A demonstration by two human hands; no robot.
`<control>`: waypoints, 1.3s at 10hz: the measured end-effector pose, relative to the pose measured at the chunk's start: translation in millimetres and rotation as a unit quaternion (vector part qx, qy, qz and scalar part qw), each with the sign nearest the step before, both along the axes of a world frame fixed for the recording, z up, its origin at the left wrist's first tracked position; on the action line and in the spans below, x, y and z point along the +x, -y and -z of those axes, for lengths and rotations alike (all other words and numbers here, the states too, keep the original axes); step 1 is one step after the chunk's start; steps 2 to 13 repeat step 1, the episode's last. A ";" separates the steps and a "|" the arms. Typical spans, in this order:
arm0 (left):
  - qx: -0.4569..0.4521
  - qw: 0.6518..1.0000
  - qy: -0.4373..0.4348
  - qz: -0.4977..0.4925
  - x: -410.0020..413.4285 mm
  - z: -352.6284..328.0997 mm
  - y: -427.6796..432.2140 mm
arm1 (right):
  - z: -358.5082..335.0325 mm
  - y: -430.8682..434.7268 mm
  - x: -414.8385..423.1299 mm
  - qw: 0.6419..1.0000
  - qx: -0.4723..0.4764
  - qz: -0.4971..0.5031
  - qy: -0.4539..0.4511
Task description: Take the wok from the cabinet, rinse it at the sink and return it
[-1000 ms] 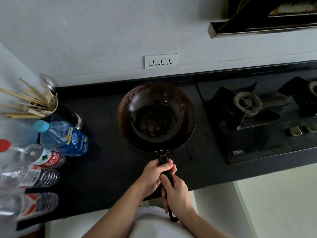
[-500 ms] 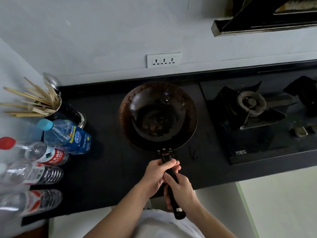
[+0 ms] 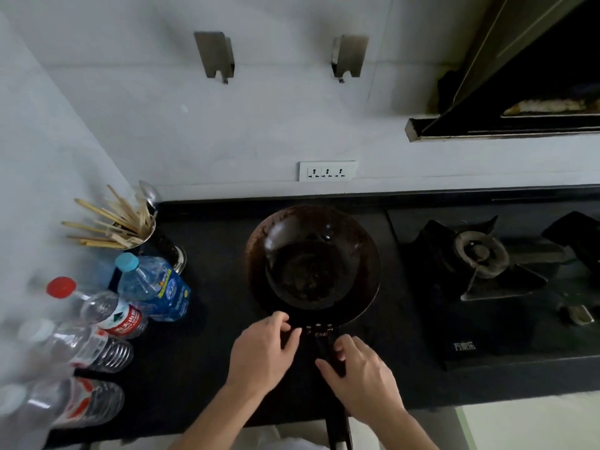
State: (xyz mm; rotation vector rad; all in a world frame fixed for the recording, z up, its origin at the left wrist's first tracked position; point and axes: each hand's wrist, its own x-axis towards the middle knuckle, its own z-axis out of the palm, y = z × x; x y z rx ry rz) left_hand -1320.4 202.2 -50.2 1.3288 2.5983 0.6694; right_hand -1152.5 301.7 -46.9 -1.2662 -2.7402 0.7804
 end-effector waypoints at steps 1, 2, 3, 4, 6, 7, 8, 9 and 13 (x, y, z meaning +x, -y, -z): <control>0.040 0.997 -0.062 0.030 -8.6 -18.6 -10.9 | -0.8 -15.3 -10.3 0.995 0.089 -0.031 -0.040; 0.040 0.997 -0.062 0.030 -8.6 -18.6 -10.9 | -0.8 -15.3 -10.3 0.995 0.089 -0.031 -0.040; 0.040 0.997 -0.062 0.030 -8.6 -18.6 -10.9 | -0.8 -15.3 -10.3 0.995 0.089 -0.031 -0.040; 0.040 0.997 -0.062 0.030 -8.6 -18.6 -10.9 | -0.8 -15.3 -10.3 0.995 0.089 -0.031 -0.040; 0.040 0.997 -0.062 0.030 -8.6 -18.6 -10.9 | -0.8 -15.3 -10.3 0.995 0.089 -0.031 -0.040; 0.040 0.997 -0.062 0.030 -8.6 -18.6 -10.9 | -0.8 -15.3 -10.3 0.995 0.089 -0.031 -0.040; 0.040 0.997 -0.062 0.030 -8.6 -18.6 -10.9 | -0.8 -15.3 -10.3 0.995 0.089 -0.031 -0.040; 0.040 0.997 -0.062 0.030 -8.6 -18.6 -10.9 | -0.8 -15.3 -10.3 0.995 0.089 -0.031 -0.040; 0.040 0.997 -0.062 0.030 -8.6 -18.6 -10.9 | -0.8 -15.3 -10.3 0.995 0.089 -0.031 -0.040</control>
